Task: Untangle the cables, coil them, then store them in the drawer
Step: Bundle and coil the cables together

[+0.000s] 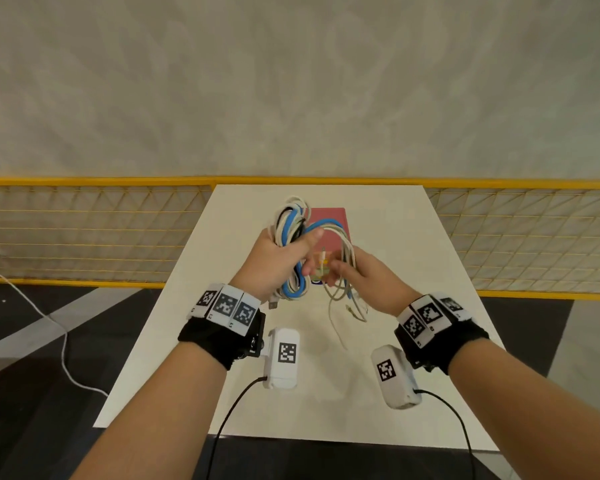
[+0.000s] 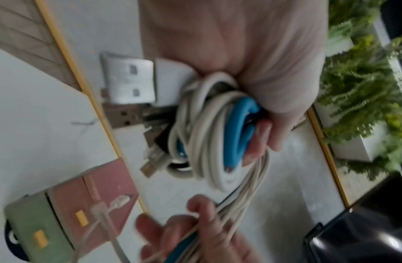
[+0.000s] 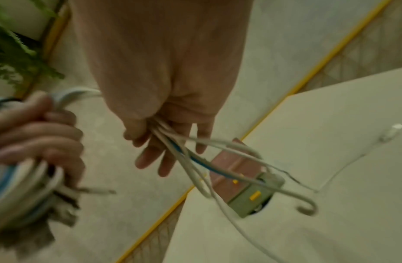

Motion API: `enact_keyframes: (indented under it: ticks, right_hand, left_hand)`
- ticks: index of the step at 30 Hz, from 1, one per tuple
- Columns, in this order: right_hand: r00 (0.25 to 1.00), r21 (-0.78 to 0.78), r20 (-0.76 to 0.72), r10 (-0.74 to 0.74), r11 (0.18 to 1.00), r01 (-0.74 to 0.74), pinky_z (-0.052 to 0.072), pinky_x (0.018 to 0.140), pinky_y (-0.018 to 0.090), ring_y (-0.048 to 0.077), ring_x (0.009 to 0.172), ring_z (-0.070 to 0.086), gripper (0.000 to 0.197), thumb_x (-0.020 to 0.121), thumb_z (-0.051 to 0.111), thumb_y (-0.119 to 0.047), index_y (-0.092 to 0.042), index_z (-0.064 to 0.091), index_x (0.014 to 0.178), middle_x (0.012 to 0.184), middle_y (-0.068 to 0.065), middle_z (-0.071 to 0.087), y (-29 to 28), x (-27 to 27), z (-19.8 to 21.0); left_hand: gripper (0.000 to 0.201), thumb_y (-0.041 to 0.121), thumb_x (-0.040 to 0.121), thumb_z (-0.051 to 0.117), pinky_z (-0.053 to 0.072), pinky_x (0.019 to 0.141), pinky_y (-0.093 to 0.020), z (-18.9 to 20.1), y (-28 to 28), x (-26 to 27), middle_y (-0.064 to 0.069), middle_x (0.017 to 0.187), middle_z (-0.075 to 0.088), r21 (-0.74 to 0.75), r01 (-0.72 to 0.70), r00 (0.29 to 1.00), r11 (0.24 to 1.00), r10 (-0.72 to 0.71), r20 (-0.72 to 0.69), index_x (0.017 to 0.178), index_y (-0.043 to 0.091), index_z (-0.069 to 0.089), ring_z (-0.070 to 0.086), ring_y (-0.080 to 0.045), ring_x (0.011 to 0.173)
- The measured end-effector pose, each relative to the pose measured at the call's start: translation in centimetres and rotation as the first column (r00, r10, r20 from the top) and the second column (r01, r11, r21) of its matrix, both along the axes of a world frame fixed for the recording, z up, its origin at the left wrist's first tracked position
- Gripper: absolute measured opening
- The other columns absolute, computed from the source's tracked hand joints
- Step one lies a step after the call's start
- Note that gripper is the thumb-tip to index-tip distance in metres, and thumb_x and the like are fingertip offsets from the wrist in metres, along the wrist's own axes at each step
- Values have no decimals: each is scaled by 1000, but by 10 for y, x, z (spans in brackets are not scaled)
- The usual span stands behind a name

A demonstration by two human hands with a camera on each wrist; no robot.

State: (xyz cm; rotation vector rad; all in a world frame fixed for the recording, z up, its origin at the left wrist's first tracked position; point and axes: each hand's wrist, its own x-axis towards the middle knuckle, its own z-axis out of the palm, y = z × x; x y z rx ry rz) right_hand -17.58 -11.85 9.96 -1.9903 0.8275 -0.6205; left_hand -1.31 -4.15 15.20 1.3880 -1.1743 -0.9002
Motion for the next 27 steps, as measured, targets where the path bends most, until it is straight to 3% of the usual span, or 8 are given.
enact_keyframes:
  ticks: [2, 5, 10, 12, 15, 20, 23, 27]
  right_hand:
    - [999, 18, 37, -35, 999, 34, 46, 64, 20, 6, 62, 59, 13, 99, 40, -17, -13, 51, 96, 69, -3, 55, 7, 0, -6]
    - [988, -8, 82, -133, 991, 134, 45, 57, 31, 18, 54, 48, 16, 100, 36, -21, -27, 42, 87, 66, -2, 47, 11, 2, -6]
    - [995, -261, 32, -97, 960, 102, 35, 52, 15, 13, 58, 46, 17, 99, 36, -16, -2, 45, 106, 75, 5, 53, 23, 26, 5]
    - [997, -349, -68, -35, 937, 9, 39, 56, 20, 18, 61, 52, 21, 96, 38, -10, 1, 48, 112, 81, 14, 61, 26, 34, 10]
    - [991, -371, -134, 20, 926, -69, 46, 57, 36, 26, 60, 56, 23, 95, 39, -7, 2, 48, 114, 79, 17, 62, 29, 38, 17]
    - [992, -300, -39, 123, 945, -129, 52, 72, 31, 17, 85, 63, 41, 95, 44, -12, -12, 31, 134, 104, 9, 64, 35, 31, 12]
    - [995, -275, 45, 85, 959, -69, 44, 57, 23, 7, 60, 52, 34, 95, 46, -19, -16, 28, 124, 79, -3, 56, 37, 22, -2]
    - [998, -208, -18, 63, 976, -66, 48, 61, 44, 21, 60, 51, 16, 96, 45, -24, -15, 39, 107, 75, 7, 57, 32, 9, -20]
  left_hand:
    - [38, 27, 93, 63, 52, 66, -41, 1, -1, 4, -5, 48, 43, -19, -40, 995, 999, 38, -90, 65, 5, 48, 46, -22, 45]
    - [46, 36, 89, 67, 53, 64, -38, -2, -3, 8, -5, 46, 46, 64, -127, 992, 990, 127, 2, 58, 9, 46, 46, -21, 46]
    - [45, 55, 76, 71, 49, 58, -33, -10, -8, 0, -4, 56, 54, 150, -148, 987, 977, 138, 78, 71, 14, 53, 56, -22, 53]
    - [52, 59, 72, 70, 52, 62, -31, -11, -8, -10, -9, 67, 64, 179, -102, 995, 979, 101, 12, 83, 9, 62, 62, -22, 62]
    - [46, 52, 77, 72, 56, 69, -28, -11, -11, -17, -8, 79, 72, 190, -121, 983, 974, 145, -116, 93, 9, 68, 70, -19, 77]
    - [25, 37, 83, 72, 56, 65, -28, -15, -16, -16, -2, 73, 68, 85, -316, 944, 945, 322, -69, 84, 12, 66, 68, -16, 71]
    - [17, 24, 86, 70, 56, 58, -28, -7, -19, -9, -2, 64, 68, 32, -409, 902, 912, 410, -136, 77, 12, 66, 66, -16, 58]
    - [28, 25, 89, 67, 56, 55, -28, 6, -16, 8, -8, 60, 67, -38, -371, 908, 928, 354, -226, 68, 7, 64, 64, -19, 52]
